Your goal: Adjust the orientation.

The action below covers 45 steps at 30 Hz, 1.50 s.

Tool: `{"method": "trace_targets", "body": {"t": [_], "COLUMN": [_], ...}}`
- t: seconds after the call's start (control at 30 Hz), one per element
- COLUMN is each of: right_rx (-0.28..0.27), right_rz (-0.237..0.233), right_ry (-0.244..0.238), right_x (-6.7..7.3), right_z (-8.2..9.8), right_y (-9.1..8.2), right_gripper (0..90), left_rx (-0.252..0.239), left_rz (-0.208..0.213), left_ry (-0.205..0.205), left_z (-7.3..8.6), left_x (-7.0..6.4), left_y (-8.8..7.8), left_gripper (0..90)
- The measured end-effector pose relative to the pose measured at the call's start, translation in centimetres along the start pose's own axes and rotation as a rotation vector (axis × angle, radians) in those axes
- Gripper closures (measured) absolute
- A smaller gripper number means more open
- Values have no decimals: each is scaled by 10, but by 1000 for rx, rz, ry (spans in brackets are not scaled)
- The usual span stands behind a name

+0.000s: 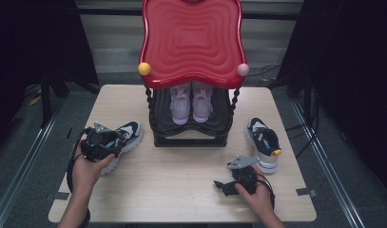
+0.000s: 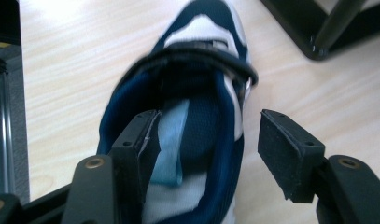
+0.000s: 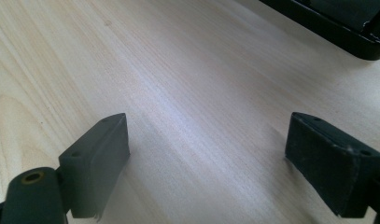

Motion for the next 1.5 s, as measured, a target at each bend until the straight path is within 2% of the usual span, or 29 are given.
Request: {"method": "trace_targets", "body": {"t": [0.07, 0.27, 0.33, 0.37, 0.53, 0.67, 0.73, 0.77, 0.8, 0.87, 0.9, 0.97, 1.03, 1.1, 1.13, 1.37, 1.5], "right_rx": [1, 1, 1, 1, 1, 1, 1, 1, 1, 1, 1, 2, 1, 2, 2, 1, 1], "right_rz": [0, 1, 1, 0, 1, 0, 0, 0, 0, 1, 1, 0, 0, 0, 0, -2, -2], "right_ry": [-1, -1, -1, 0, 0, -2, 0, 0, -1, 0, 0, 0, 0, 1, 1, 1, 2], "right_x": [0, 0, 0, 0, 0, 0, 0, 0, 0, 0, 0, 0, 0, 0, 0, 0, 0], "right_z": [0, 0, 0, 0, 0, 0, 0, 0, 0, 0, 0, 0, 0, 0, 0, 0, 0], "right_y": [0, 0, 0, 0, 0, 0, 0, 0, 0, 0, 0, 0, 0, 0, 0, 0, 0], "right_gripper": [129, 129, 129, 129, 129, 129, 129, 129, 129, 129, 129, 129, 129, 129, 129, 130, 131], "left_rx": [3, 1, 11, 10, 17, 27, 39, 44, 44, 59, 57, 62, 71, 61, 35, 1, 7], "left_rz": [5, 49, 57, 57, 65, 52, 31, 28, 34, 26, 28, 32, 25, 27, 39, 38, 36], "left_ry": [20, 4, 13, 24, 26, 67, 87, 88, 72, 81, 64, 39, 32, 14, -21, -61, -54], "left_z": [2, 4, 4, 4, 5, 7, 7, 7, 7, 6, 6, 4, 1, 0, -3, -19, -26], "left_x": [-4, -9, -12, -12, -10, -9, -8, -8, -6, -4, -4, -2, -3, -3, -5, -18, -25], "left_y": [-2, -7, -7, -7, -7, -3, -3, -3, -2, -2, -2, -1, 0, 2, 5, 17, 25], "left_gripper": [390, 392, 383, 377, 372, 363, 418, 501, 566, 685, 722, 743, 752, 754, 755, 760, 757]}}
Point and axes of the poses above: each handheld gripper's, and its own axes: y roughly forward along the jaws, z roughly out of its underside, x roughly to its left, the point moved 2 cm from there along y, roughly forward along the jaws, and after that the axes turned 4 degrees about -x, right-handed, at the moved point
